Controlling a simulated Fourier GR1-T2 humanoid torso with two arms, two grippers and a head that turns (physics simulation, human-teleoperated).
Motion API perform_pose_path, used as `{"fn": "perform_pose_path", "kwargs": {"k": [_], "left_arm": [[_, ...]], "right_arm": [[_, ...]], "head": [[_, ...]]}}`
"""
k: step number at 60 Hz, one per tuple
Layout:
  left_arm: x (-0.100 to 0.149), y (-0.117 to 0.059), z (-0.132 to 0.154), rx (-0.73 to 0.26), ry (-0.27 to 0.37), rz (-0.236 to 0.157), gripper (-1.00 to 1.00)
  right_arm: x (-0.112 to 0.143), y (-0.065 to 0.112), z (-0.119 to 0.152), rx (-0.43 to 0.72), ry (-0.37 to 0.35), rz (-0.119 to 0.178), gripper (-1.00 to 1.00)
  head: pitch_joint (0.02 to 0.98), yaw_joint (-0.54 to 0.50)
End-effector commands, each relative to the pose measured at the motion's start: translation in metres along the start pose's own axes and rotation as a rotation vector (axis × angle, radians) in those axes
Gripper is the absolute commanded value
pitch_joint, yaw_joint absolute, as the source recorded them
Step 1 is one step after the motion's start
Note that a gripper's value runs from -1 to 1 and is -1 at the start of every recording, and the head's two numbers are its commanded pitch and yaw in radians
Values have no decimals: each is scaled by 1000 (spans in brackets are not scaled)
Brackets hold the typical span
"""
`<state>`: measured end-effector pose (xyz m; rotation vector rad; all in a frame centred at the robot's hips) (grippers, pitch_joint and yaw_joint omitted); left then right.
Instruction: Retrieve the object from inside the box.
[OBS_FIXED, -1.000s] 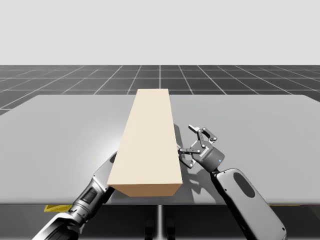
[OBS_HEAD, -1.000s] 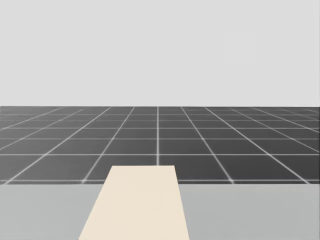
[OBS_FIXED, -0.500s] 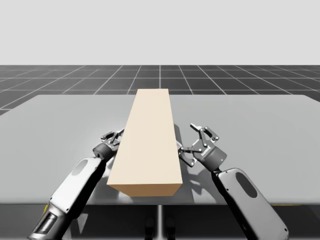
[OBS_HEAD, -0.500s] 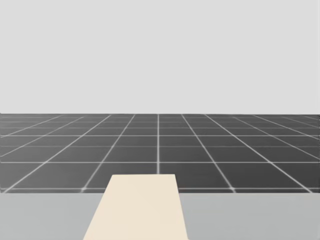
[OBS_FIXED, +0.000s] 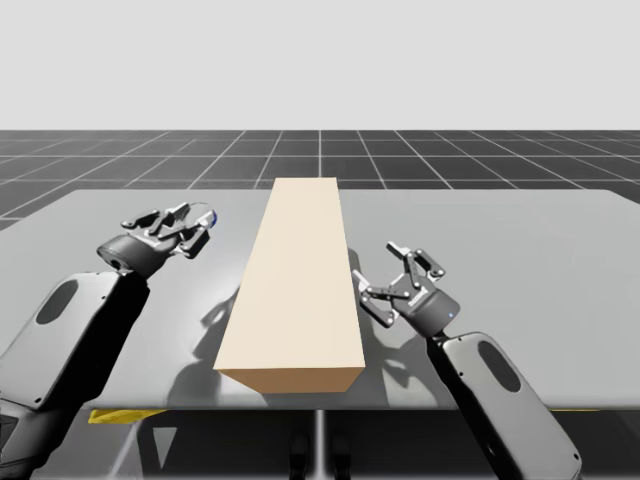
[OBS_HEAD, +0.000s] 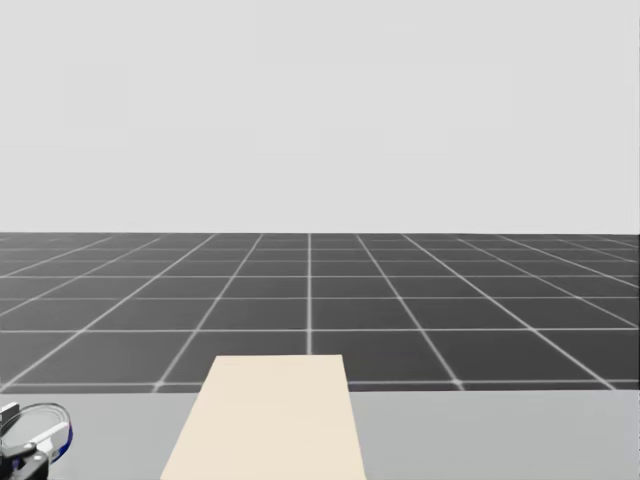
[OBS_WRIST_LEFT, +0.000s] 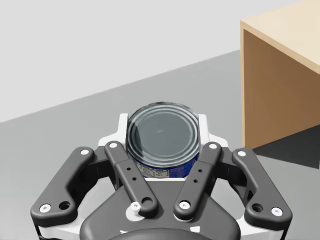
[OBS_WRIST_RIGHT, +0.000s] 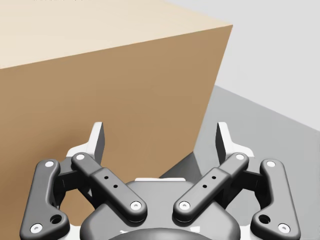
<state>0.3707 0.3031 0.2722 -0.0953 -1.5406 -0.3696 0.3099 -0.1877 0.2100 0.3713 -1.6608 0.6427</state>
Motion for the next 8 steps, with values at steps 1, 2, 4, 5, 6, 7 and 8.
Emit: {"fn": "perform_pose_path", "kwargs": {"k": [1,2,4,5,6,7,8], "left_arm": [[78,1,-14,-99,-122,-74,1000],[88,0,-14,-94,-137,-88,1000],[95,0,-14,-94,-145,-91,1000],[105,-1,-14,-91,-159,-101,1000],[108,-1,-14,-89,-164,-104,1000],[114,-2,-15,-85,-174,-111,1000],[117,-2,-15,-84,-180,-115,1000]], "right_arm": [[1,-7,-1,-33,7,-29,-1000],[0,-8,-1,-34,8,-36,-1000],[0,-9,0,-36,10,-40,-1000],[1,-10,0,-41,11,-45,-1000],[1,-10,0,-42,11,-46,-1000],[1,-11,0,-42,11,-48,-1000],[1,-11,0,-41,11,-52,-1000]], "head": [[159,-25],[159,-26],[159,-26],[158,-26],[157,-26],[157,-27],[157,-27]]}}
